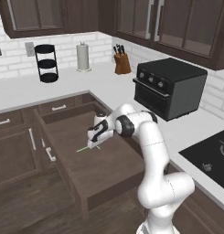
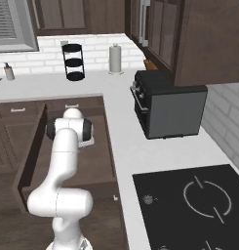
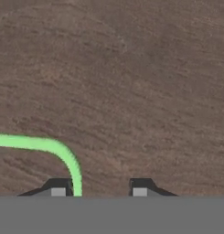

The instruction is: Take a straw from the drawer in front and place it inside the glass cup on the dining counter.

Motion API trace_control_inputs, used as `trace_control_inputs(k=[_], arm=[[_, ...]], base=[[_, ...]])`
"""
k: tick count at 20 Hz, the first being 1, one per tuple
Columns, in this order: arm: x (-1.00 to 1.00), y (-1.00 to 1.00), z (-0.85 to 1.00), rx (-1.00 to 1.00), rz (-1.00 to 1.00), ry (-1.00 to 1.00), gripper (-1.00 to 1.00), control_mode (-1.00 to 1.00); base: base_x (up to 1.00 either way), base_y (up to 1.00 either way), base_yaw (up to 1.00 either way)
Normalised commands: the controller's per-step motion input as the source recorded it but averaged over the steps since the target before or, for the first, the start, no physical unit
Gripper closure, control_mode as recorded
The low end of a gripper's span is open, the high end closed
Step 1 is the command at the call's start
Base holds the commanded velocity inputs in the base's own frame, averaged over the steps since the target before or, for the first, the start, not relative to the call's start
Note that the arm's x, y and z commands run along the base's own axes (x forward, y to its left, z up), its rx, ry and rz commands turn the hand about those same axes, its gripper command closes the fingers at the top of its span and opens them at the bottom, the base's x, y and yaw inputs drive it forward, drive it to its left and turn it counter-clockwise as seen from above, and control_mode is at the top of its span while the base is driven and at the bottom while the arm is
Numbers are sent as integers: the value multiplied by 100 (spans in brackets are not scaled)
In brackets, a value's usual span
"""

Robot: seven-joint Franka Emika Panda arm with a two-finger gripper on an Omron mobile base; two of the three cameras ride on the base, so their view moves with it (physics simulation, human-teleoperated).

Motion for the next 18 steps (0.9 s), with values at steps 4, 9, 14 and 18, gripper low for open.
trace_control_inputs(k=[4, 9, 14, 18], arm=[[0, 0, -40, -1, 0, -1, 100, -100], [0, 0, -24, 0, 0, 0, 100, -100], [-34, 0, 15, 0, -1, -6, 100, -100], [-69, -1, 91, 0, -7, -19, 100, -100]], base=[[0, 0, 0], [0, 0, 0], [0, 0, 0], [0, 0, 0]])
